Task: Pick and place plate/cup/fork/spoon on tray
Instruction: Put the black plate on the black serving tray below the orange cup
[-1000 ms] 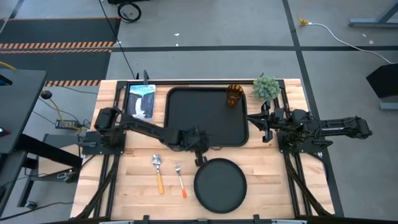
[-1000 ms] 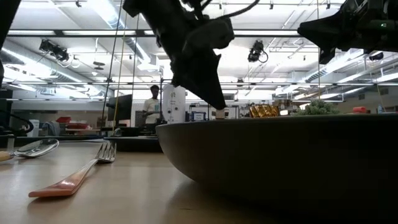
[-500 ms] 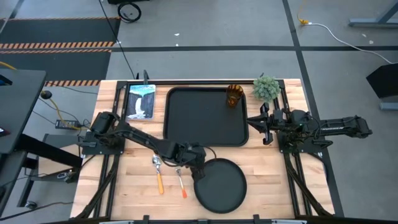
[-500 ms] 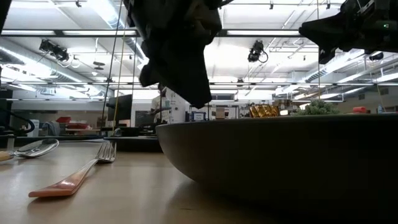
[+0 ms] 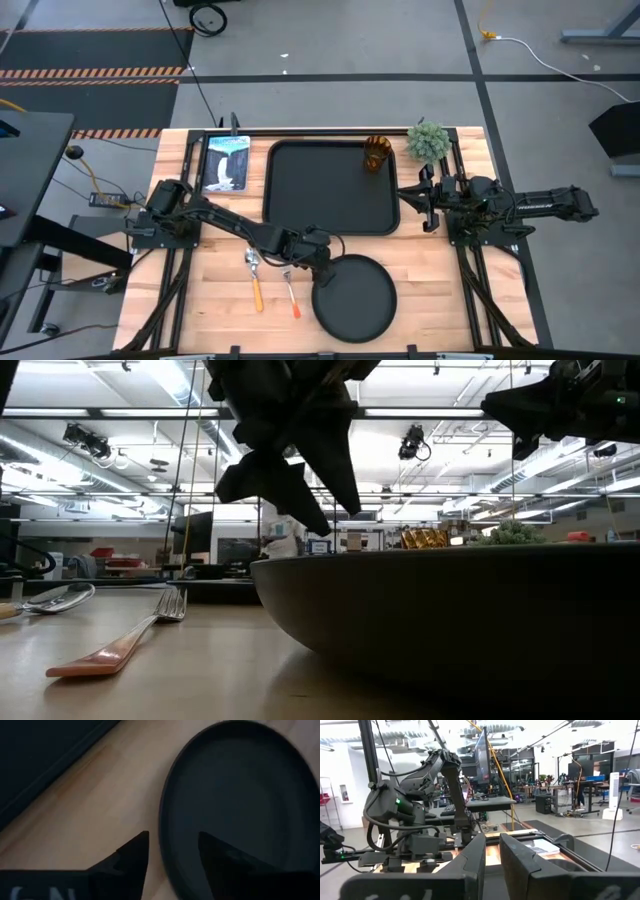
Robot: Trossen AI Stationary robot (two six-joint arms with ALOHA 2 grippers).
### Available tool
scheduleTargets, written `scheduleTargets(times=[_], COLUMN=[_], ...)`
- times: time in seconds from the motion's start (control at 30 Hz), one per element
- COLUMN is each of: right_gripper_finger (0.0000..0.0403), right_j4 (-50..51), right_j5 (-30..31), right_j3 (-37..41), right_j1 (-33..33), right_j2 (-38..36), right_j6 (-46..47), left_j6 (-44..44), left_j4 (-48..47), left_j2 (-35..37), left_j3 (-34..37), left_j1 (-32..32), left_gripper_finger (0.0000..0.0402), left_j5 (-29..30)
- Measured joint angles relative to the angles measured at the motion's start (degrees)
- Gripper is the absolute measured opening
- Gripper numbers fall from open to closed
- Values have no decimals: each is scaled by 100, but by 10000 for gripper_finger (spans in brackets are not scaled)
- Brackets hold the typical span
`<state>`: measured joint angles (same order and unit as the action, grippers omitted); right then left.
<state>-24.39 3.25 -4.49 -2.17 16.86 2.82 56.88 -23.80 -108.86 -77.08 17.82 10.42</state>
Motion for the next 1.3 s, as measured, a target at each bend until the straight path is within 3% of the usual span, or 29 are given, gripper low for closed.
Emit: scheduleTargets(times=[0.57,0.97,1.3], right_gripper_finger=[64,64,64], right_j4=[-40,-25,-43], right_j5=[4,9,15], right_j3=[0,0,0], right_j1=[2,2,6], right_j2=[0,41,138], right_j6=[-108,-148,-141], left_j6=[1444,1396,1264], left_j4=[-503,-368,-45], left_j2=[-44,-357,-662], left_j3=[-4,-15,-4], left_j1=[337,156,151], left_gripper_finger=[174,174,169], left_j5=[-169,-190,-540])
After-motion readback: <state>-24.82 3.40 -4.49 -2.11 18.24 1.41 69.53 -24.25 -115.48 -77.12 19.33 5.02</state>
